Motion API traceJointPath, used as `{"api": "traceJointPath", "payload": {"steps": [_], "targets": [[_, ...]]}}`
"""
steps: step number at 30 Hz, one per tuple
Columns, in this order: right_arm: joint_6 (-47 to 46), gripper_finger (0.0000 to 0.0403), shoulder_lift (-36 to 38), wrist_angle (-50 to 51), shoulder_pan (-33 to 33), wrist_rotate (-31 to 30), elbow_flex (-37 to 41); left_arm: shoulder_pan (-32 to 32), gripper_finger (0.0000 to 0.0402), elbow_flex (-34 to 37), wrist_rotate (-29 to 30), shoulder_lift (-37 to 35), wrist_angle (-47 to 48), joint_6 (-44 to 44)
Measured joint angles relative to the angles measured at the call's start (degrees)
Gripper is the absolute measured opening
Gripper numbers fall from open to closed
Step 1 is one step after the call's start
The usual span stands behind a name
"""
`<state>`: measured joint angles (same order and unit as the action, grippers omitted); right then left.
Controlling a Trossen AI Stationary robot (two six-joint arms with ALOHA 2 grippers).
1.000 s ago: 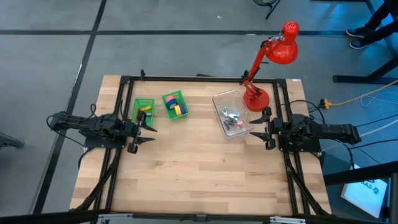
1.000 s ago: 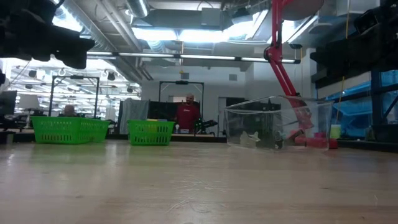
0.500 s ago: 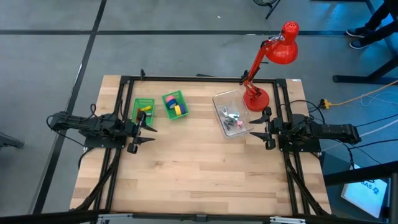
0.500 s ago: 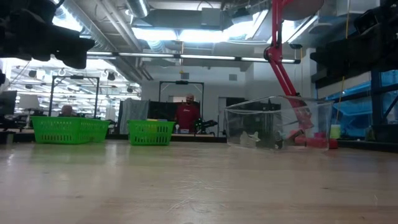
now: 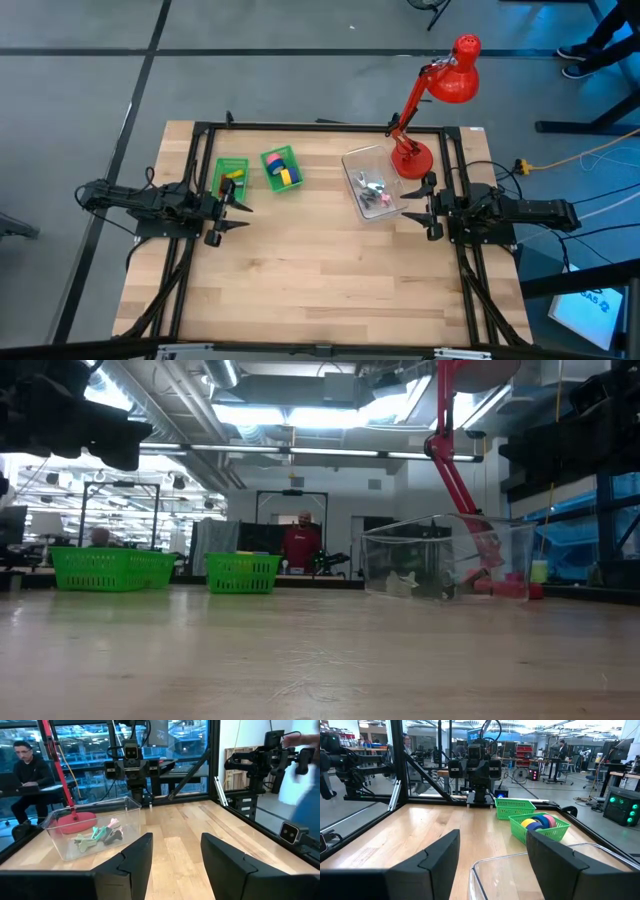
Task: Pick and place Stapler, Stapler remover, tape
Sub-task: Return to Home Position
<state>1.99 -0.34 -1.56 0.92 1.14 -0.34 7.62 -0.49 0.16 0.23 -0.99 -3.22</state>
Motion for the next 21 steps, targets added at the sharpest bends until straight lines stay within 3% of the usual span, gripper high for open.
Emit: {"api": "traceJointPath", "payload": {"steps": [21], "targets": [[0.0,0.0232,-0.01,-0.01,0.01,0.0,0.0,0.0,0.0167,0.0,0.02,0.02,-0.02,-0.03]]}}
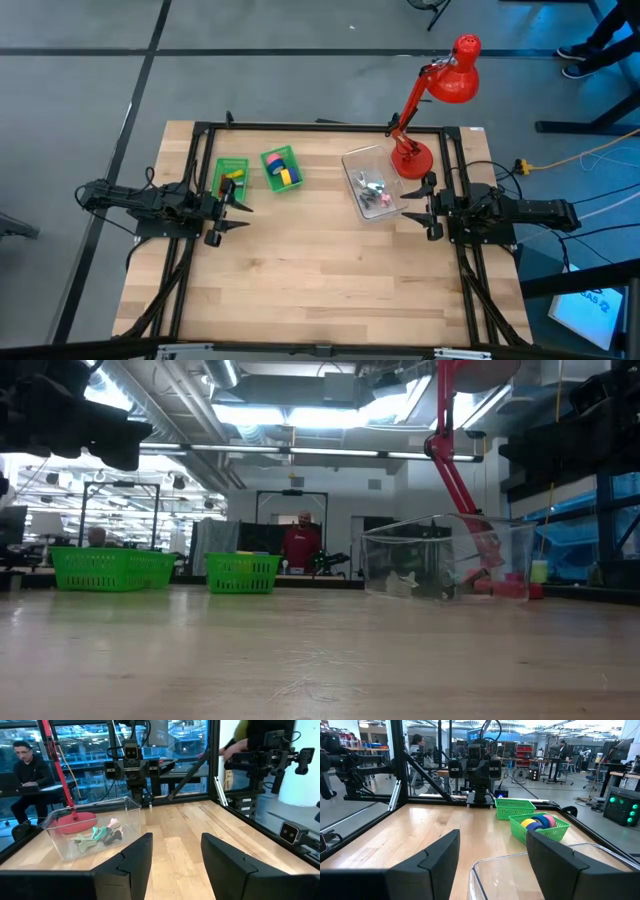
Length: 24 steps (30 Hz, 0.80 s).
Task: Pick and place Stapler, Stapler remover, tape
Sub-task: Return to Home Position
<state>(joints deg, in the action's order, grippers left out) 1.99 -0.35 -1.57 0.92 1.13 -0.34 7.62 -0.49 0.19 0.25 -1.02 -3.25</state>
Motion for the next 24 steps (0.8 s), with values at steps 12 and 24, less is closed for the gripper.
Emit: {"api": "traceJointPath", "payload": {"steps": [12,24], "targets": [[-0.01,0.0232,0.0,0.0,-0.01,0.0,0.0,0.0,0.0168,0.0,0.0,0.0,-0.02,-0.02],[0.0,0.0232,0.01,-0.01,0.0,0.01,0.0,0.0,0.0169,0.0,0.0,0.0,-0.02,-0.01]]}}
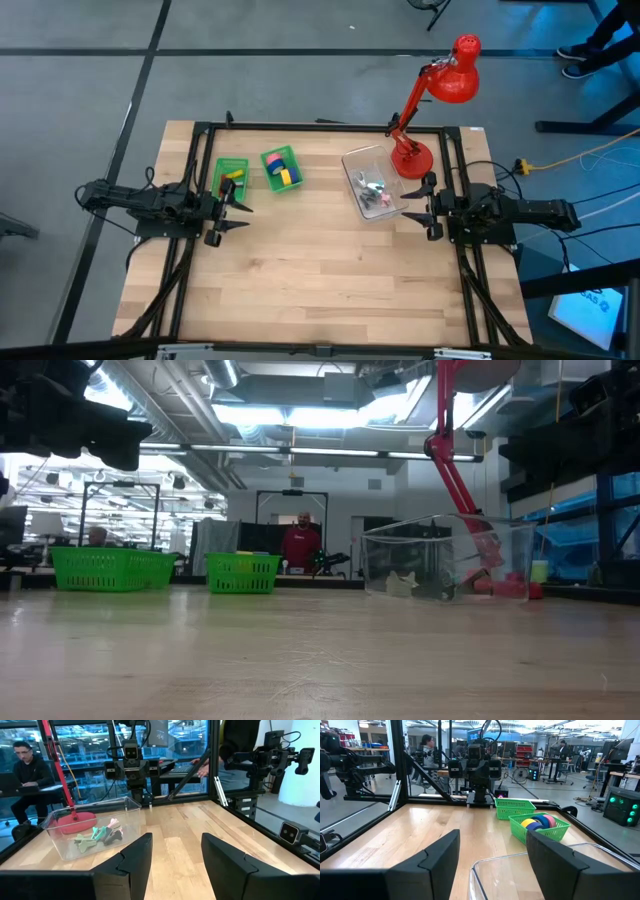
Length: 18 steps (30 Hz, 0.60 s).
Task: Pick and place Stapler, Stapler remover, tape
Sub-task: Return to Home Position
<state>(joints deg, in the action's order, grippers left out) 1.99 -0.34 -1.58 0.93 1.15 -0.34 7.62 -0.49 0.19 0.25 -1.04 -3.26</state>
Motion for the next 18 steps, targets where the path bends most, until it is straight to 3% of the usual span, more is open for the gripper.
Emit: {"api": "traceJointPath", "payload": {"steps": [18], "targets": [[-0.01,0.0232,-0.02,0.0,0.0,-0.02,0.0,0.01,0.0165,0.0,0.0,-0.01,0.0,-0.01]]}}
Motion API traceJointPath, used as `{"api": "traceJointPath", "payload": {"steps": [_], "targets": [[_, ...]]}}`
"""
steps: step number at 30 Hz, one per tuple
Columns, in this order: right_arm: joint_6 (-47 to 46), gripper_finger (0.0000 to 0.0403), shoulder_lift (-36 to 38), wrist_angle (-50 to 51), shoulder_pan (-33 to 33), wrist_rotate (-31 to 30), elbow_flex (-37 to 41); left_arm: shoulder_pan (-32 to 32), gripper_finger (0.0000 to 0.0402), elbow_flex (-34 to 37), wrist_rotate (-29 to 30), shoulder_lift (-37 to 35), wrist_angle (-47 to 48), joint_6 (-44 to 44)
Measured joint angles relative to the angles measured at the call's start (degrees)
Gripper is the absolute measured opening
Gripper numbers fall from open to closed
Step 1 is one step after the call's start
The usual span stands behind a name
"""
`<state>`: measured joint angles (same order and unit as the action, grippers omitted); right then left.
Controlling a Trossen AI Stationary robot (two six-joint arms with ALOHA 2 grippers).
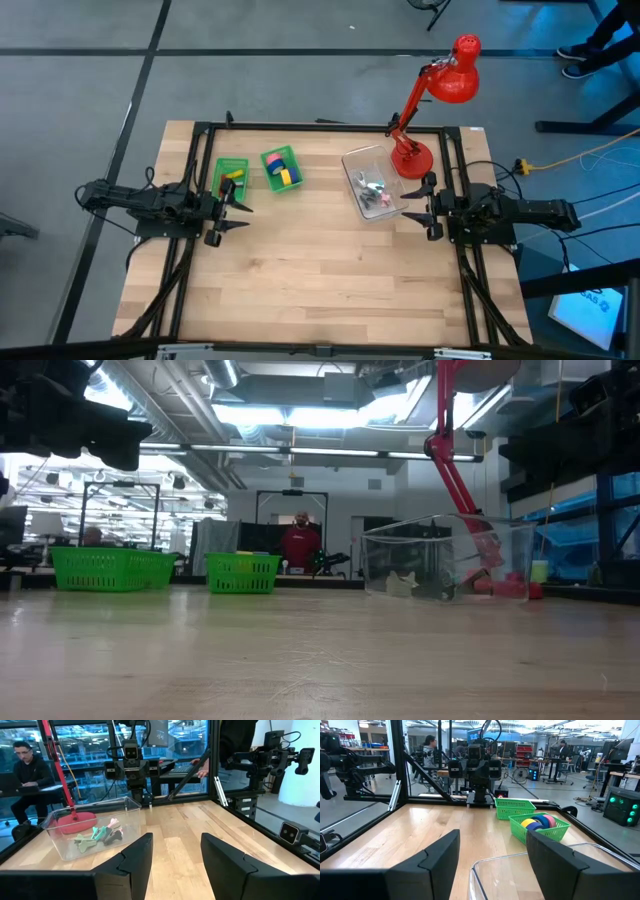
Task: Pick and place Stapler, Stapler remover, tape
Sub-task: Return to Home Position
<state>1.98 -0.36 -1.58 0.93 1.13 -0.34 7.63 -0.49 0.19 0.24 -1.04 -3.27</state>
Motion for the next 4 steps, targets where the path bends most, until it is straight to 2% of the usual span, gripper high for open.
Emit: {"api": "traceJointPath", "payload": {"steps": [4], "targets": [[0.01,0.0232,0.01,0.0,-0.02,0.01,0.0,-0.01,0.0166,0.0,0.0,0.0,0.0,0.0]]}}
